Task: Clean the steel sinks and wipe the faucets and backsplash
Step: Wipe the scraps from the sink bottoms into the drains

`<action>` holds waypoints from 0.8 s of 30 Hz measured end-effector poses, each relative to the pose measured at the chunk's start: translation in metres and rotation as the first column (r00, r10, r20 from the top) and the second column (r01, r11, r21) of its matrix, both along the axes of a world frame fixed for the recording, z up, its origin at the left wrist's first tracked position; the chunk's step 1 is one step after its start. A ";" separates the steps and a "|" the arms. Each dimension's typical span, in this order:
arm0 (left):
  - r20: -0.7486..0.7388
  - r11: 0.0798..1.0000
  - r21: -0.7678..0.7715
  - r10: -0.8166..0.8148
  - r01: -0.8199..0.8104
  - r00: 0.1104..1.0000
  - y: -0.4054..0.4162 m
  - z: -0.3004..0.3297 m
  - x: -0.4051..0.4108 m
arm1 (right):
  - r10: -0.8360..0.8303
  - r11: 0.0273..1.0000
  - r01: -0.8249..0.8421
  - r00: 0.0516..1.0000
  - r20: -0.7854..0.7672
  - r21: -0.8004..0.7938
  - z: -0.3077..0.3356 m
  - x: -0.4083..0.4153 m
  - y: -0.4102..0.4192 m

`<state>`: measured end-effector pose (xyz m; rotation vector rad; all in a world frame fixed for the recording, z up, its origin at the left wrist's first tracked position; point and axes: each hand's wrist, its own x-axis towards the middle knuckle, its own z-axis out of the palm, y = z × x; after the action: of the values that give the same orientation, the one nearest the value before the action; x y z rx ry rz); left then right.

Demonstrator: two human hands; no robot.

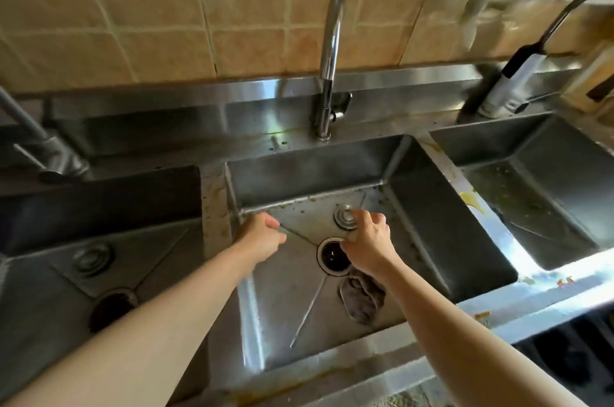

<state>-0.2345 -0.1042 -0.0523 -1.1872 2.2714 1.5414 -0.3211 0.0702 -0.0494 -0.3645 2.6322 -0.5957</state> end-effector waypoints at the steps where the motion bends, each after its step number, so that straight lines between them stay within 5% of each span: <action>1: 0.022 1.000 0.003 0.021 -0.021 1.000 0.007 -0.009 -0.008 | 0.019 0.999 -0.020 0.999 0.034 0.029 -0.009 -0.013 0.008; 8: 0.188 0.988 0.011 0.147 -0.152 0.971 0.043 -0.068 -0.039 | 0.179 0.915 -0.301 0.899 0.401 0.267 -0.073 -0.069 0.039; 17: 0.328 0.979 -0.023 0.200 -0.204 0.923 0.039 -0.131 -0.054 | 0.294 0.702 -0.626 0.688 0.664 0.338 -0.151 -0.077 0.037; 24: 0.346 0.982 -0.022 0.186 -0.190 0.920 0.026 -0.169 -0.067 | 0.200 0.689 -0.542 0.781 0.592 0.482 -0.206 -0.074 0.029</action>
<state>-0.3011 -0.0786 -0.2209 -1.5724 1.9647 1.2723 -0.3951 0.0992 -0.2557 -0.4571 1.9838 0.3292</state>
